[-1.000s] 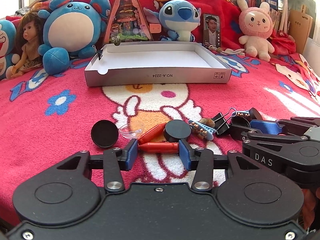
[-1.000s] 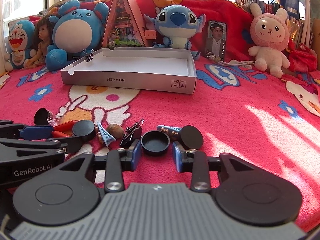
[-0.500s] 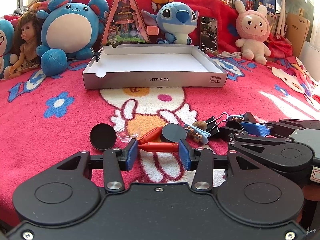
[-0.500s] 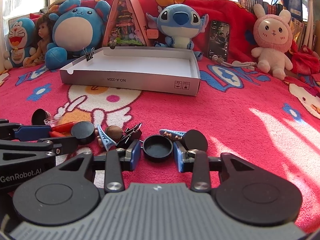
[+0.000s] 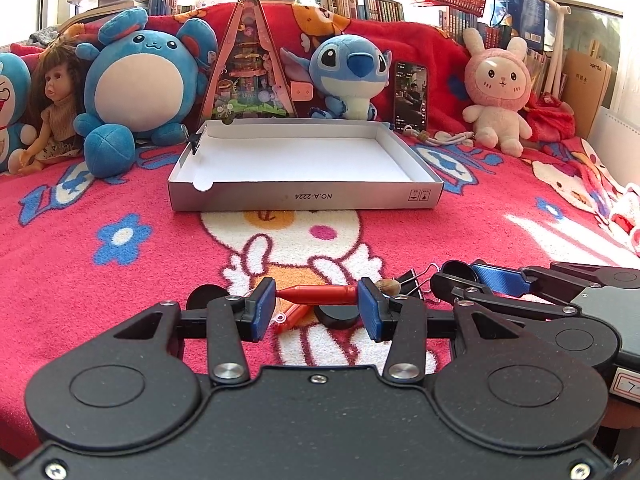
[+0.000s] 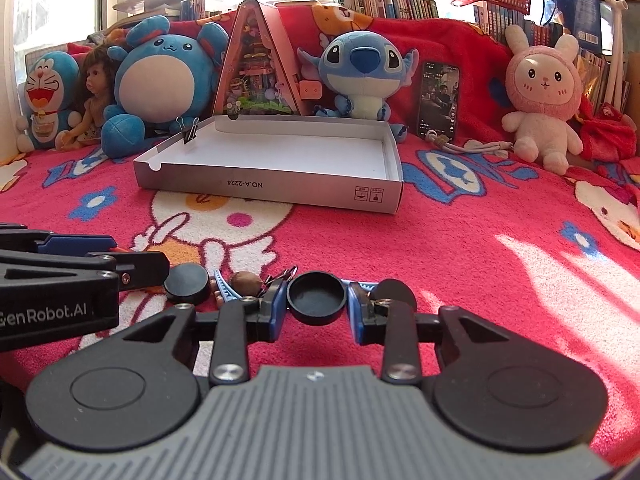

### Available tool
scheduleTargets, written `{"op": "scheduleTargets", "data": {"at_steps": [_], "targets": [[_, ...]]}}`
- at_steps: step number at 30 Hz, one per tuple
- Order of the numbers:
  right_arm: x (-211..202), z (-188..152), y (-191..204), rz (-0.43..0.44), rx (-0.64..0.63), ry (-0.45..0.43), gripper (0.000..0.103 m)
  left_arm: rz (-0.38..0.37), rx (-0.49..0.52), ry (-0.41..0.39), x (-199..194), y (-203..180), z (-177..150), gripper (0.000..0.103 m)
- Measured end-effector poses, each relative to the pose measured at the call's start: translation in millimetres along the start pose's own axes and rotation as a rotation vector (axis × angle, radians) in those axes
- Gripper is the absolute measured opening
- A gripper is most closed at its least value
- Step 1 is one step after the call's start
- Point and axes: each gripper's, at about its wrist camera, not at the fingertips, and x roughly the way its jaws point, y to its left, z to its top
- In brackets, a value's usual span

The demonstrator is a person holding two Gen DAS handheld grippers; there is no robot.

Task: Organize rigid objects
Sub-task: 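Close the left tool on the red crayon while the right tool grips the black cap, then carry the red crayon with the left tool over the white box while the right carries the cap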

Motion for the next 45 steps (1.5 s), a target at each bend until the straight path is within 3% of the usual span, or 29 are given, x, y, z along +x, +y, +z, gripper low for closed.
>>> {"op": "scheduleTargets", "data": {"at_steps": [19, 45], "targets": [[-1, 18, -5, 0.029, 0.037, -0.045, 0.039, -0.014, -0.034, 0.003, 19, 13, 28, 0.043], [28, 53, -14, 0.044, 0.084, -0.053, 0.039, -0.011, -0.043, 0.005, 56, 28, 67, 0.043]]}}
